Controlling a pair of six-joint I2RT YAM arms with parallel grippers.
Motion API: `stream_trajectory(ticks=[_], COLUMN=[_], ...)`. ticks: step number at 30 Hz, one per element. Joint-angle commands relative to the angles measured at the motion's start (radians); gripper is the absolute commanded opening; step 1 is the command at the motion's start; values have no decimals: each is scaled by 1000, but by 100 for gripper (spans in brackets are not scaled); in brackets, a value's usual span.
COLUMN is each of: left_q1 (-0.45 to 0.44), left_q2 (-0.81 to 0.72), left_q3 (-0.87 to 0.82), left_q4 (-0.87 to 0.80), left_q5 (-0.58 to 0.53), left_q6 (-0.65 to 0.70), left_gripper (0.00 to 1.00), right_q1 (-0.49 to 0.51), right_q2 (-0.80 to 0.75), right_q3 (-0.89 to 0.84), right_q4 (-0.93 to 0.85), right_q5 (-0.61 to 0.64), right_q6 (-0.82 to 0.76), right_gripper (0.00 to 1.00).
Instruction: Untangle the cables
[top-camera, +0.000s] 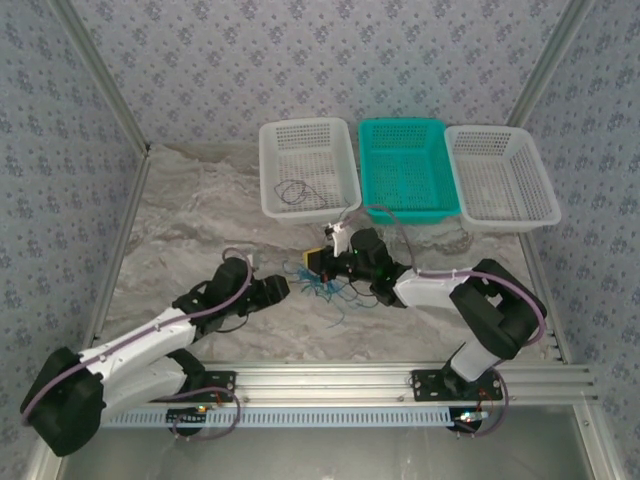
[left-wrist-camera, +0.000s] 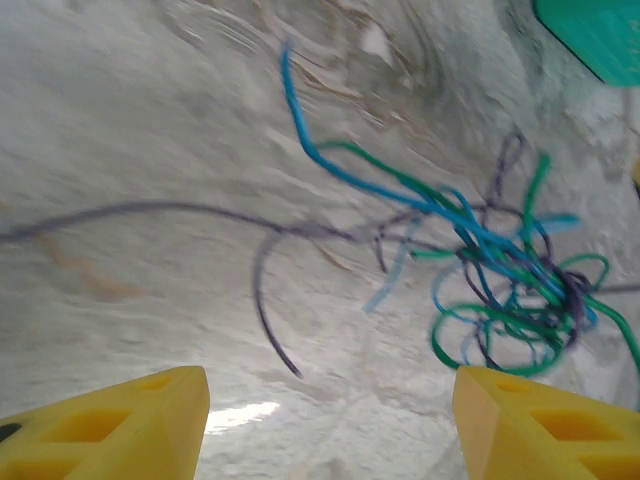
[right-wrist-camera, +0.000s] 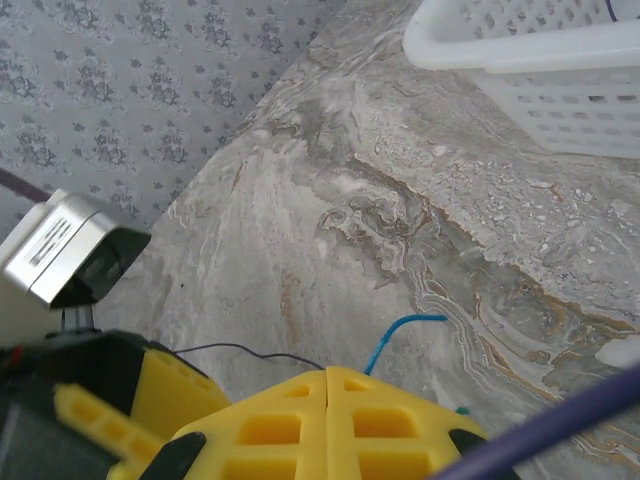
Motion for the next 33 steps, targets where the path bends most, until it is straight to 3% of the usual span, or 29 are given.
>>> stream_trajectory(ticks=[1,12,18,21,24,28,33], left_q1=[-17,-18,-36,-36,-34,-30,-18], left_q2=[33,344,452,472,469,462,483], left_q3=[49,161,135,102,48,4,24], left_q4=[112,288,350,404,553,822,882], left_q5=[24,79,35,-17,-65,-7,48], left_q6=[-22,-198,-278,-274,-230,-156,-226], left_gripper=[68,79,45,39,47,58,71], right_q1=[10,24,16,12,6,-18,-55], right_q2=[18,21,16,17,18,12,7], right_q3=[16,24,21,17,13,-1,-13], right_q4=[32,45,55,79,95,121,165], right_q5=[-59,-75,-74,-91,-125,-147,-170], right_q6=[39,42,55,75,92,160,247], right_gripper=[0,0,0,0,0,0,0])
